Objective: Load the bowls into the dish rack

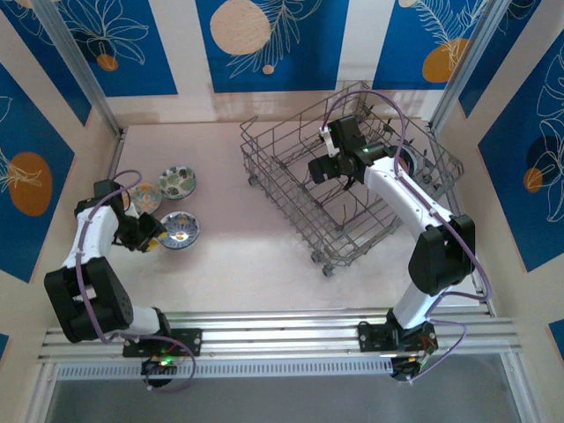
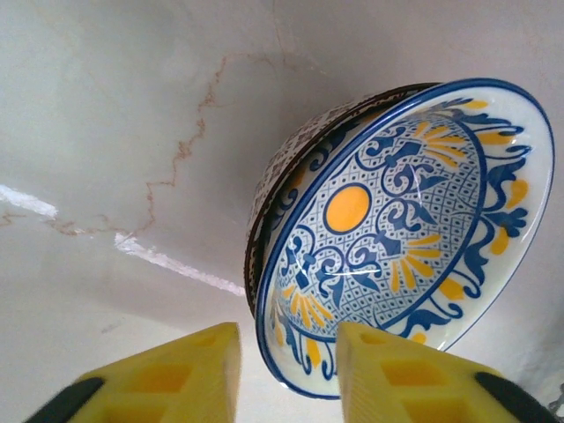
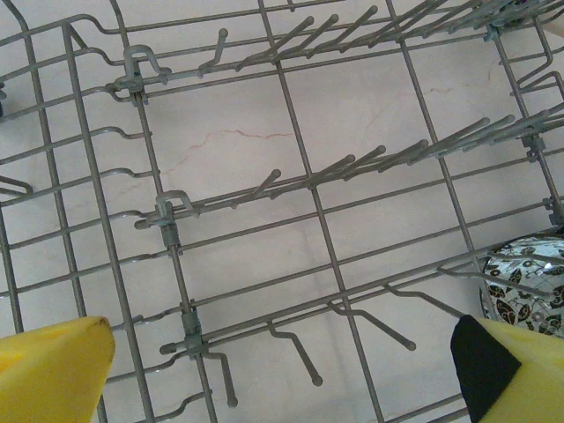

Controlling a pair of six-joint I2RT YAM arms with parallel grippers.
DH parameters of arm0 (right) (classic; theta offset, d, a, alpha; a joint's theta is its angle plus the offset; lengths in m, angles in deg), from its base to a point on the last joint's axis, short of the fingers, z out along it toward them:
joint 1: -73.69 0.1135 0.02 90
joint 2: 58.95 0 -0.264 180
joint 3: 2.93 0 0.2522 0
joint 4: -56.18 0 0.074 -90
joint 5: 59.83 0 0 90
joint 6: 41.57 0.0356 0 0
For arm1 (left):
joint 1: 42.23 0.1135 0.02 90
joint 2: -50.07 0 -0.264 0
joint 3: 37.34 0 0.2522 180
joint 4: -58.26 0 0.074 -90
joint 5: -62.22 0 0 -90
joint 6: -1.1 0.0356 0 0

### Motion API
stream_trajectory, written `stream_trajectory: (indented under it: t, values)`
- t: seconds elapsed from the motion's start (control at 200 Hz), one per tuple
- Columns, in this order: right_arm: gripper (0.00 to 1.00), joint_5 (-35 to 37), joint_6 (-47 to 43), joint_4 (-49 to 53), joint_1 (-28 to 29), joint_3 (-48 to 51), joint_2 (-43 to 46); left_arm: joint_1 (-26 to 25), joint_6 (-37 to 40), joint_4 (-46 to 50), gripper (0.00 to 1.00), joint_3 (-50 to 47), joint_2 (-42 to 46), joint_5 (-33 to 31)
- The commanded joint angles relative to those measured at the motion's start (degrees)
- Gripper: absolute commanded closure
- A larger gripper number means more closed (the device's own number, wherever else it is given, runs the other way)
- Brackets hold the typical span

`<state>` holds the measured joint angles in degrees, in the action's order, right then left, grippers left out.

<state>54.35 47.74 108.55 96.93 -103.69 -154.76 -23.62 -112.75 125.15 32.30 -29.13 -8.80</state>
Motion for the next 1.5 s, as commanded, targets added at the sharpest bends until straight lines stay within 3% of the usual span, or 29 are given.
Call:
stream_trajectory:
  t: [0.0,0.175,0.6,1.231,1.496]
  values:
    - [0.01,-0.7,1.1,-0.3,-0.1,0.1,0.7,-0.3,0.2,0.2,0.62,-0.4,0.3,0.1]
    - [0.01,-0.8,1.1,-0.4,-0.1,-0.2,0.4,-0.3,-0.1,-1.4,0.60,-1.1,-1.1,0.7]
    - [0.01,-0.5,1.0,-0.3,-0.1,0.1,0.2,-0.4,-0.9,-4.0,0.68,-0.9,-4.4,2.8]
    - [0.01,-0.4,1.0,-0.4,-0.2,0.2,0.5,-0.5,-0.4,-3.4,0.96,-0.3,-3.6,3.7]
    - [0.01,-0.3,0.9,-0.2,-0.1,0.1,1.5,-0.5,-0.6,-3.5,1.00,0.2,-1.2,5.5]
